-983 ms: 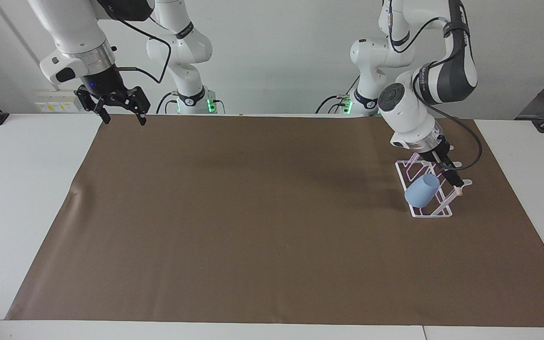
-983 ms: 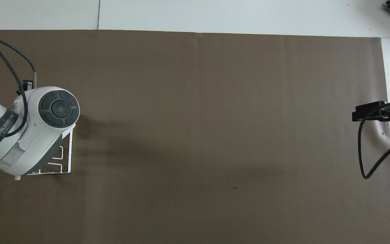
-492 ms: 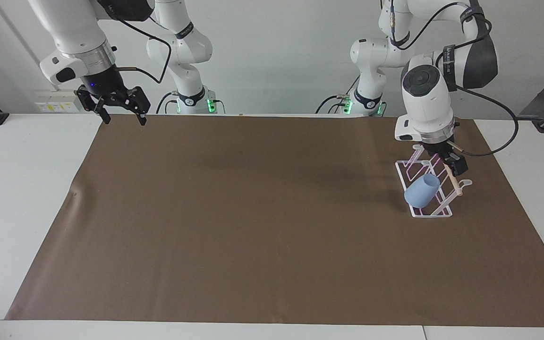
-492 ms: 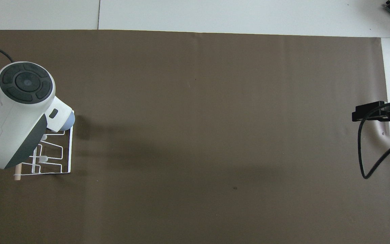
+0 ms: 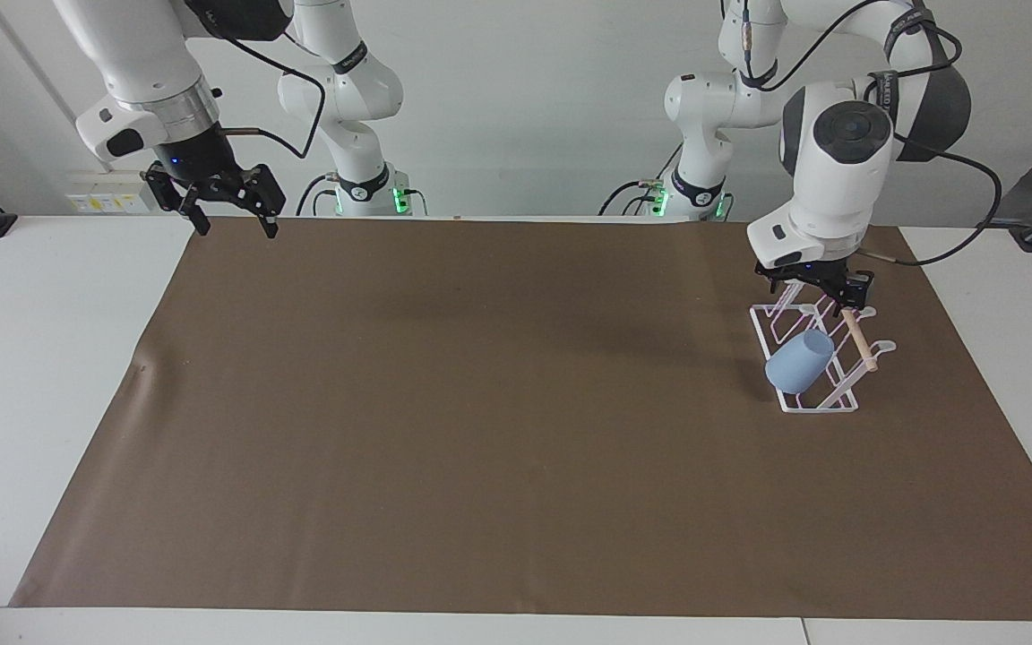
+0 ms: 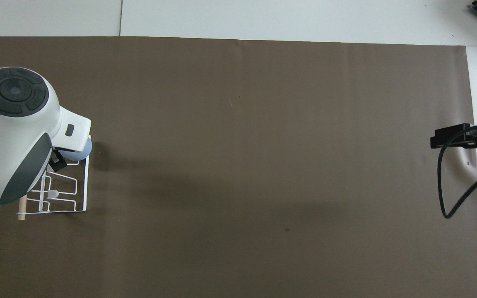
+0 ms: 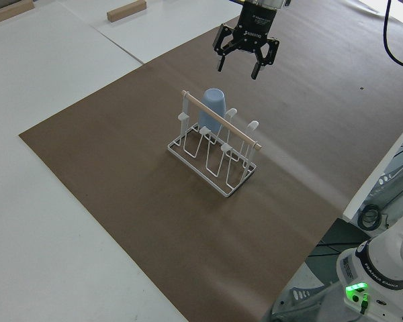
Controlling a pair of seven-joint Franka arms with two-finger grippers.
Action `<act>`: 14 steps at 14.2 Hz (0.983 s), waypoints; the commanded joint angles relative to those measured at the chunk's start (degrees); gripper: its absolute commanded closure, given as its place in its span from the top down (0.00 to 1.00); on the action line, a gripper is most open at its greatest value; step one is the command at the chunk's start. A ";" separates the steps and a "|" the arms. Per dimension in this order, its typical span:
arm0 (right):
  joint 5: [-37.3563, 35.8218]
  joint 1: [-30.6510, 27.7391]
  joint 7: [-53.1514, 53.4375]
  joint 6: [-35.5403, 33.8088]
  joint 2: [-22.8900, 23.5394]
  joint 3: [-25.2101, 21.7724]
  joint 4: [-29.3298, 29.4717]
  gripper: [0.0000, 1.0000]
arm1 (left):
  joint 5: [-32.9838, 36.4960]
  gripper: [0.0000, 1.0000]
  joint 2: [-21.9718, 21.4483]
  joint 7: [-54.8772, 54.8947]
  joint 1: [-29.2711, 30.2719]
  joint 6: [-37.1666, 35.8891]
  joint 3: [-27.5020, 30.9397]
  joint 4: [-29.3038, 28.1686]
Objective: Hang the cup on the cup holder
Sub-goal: 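Open the left gripper and draw it back from the rack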
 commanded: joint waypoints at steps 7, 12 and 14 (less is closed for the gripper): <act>-0.96 -0.04 0.71 0.17 -2.31 0.17 -3.33 1.00 | -7.74 1.00 -7.13 -15.19 1.57 -5.69 0.82 1.39; -0.79 0.05 0.71 0.35 -2.31 0.17 -3.33 1.00 | -11.96 1.00 -2.57 -16.26 3.68 -10.76 2.85 12.90; -0.70 0.05 0.71 0.35 -2.31 0.17 -3.33 1.00 | -11.70 1.00 -0.81 -16.26 3.68 -14.72 2.76 16.33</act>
